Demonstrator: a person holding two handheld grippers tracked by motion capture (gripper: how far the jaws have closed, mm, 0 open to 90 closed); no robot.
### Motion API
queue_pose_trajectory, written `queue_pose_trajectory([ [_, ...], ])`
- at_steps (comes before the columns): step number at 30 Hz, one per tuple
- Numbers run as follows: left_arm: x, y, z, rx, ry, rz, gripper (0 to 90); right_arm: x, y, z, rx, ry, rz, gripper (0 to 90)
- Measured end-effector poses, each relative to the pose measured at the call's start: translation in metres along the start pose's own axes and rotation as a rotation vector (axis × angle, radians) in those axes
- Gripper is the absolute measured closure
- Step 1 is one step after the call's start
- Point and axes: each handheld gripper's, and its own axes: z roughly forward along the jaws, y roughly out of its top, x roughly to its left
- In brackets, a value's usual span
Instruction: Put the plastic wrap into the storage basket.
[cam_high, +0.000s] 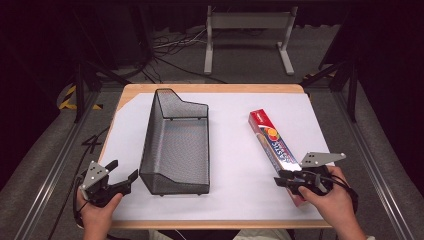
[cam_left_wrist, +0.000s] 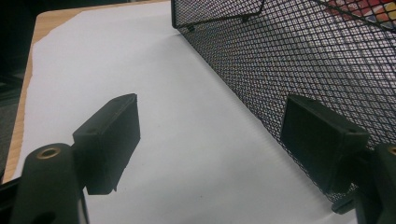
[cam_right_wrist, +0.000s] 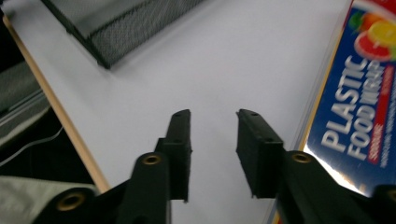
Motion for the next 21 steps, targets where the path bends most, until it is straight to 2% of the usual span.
queue_pose_trajectory([
  [2, 0.0, 0.0, 0.0, 0.0, 0.0, -0.002, 20.8, 0.002, 0.001, -0.003, -0.127, 0.017, -0.014, 46.5],
  [5, 0.0, 0.0, 0.0, 0.001, 0.0, -0.002, 20.8, 0.006, 0.004, -0.006, -0.246, -0.003, -0.035, 39.1],
  [7, 0.0, 0.0, 0.0, 0.0, 0.0, -0.001, 20.8, 0.007, 0.006, -0.008, -0.293, -0.03, -0.049, 36.5],
  [9, 0.0, 0.0, 0.0, -0.001, 0.0, -0.002, 20.8, 0.007, 0.007, -0.01, -0.339, -0.056, -0.041, 34.5],
  [12, 0.0, 0.0, 0.0, 0.001, 0.001, -0.002, 20.8, 0.004, 0.007, -0.013, -0.381, -0.096, -0.024, 32.2],
  [15, 0.0, 0.0, 0.0, -0.001, 0.003, -0.009, 20.8, 0.001, 0.007, -0.015, -0.398, -0.109, 0.004, 30.1],
  [21, 0.0, 0.0, -0.001, -0.009, 0.009, -0.012, 20.9, -0.004, 0.011, -0.018, -0.432, -0.168, 0.008, 26.5],
])
